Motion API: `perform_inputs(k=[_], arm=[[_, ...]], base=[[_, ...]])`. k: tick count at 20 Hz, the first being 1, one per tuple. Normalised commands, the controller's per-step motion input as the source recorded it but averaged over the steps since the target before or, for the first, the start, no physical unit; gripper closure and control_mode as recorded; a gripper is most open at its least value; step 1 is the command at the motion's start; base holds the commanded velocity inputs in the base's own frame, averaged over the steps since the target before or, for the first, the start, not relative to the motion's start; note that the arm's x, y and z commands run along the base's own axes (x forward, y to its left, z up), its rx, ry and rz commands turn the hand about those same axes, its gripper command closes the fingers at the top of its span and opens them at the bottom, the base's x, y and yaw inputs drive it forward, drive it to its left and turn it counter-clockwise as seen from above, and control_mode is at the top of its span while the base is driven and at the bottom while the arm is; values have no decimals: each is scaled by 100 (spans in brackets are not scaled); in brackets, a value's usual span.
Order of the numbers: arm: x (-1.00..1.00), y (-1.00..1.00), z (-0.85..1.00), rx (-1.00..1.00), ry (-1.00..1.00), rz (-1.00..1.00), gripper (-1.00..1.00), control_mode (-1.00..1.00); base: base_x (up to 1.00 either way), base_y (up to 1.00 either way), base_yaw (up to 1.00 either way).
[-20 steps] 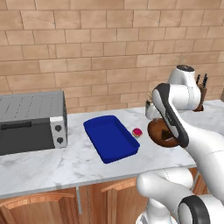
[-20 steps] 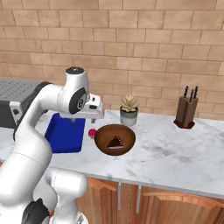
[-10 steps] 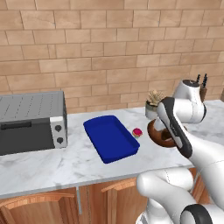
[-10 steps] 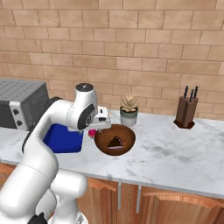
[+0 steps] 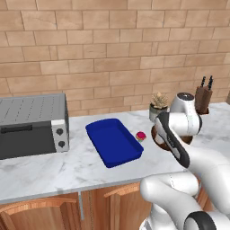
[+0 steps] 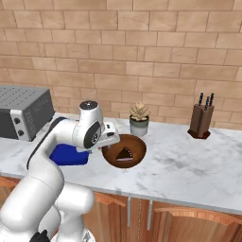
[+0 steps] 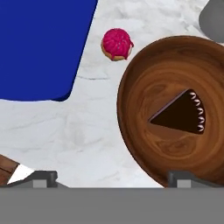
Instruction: Place the bowl with cake and the cupcake onto the tray.
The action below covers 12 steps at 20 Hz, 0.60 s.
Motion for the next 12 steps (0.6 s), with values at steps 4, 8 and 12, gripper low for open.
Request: perform_inputs(k=[4, 8, 12], arm=[[23, 0, -38, -5, 0, 7, -100, -100], [29, 0, -38, -1, 3, 5, -100, -100], [35, 0, -39, 0, 4, 5, -100, -100]], base=[[0, 0, 0], [0, 0, 0], [0, 0, 0]])
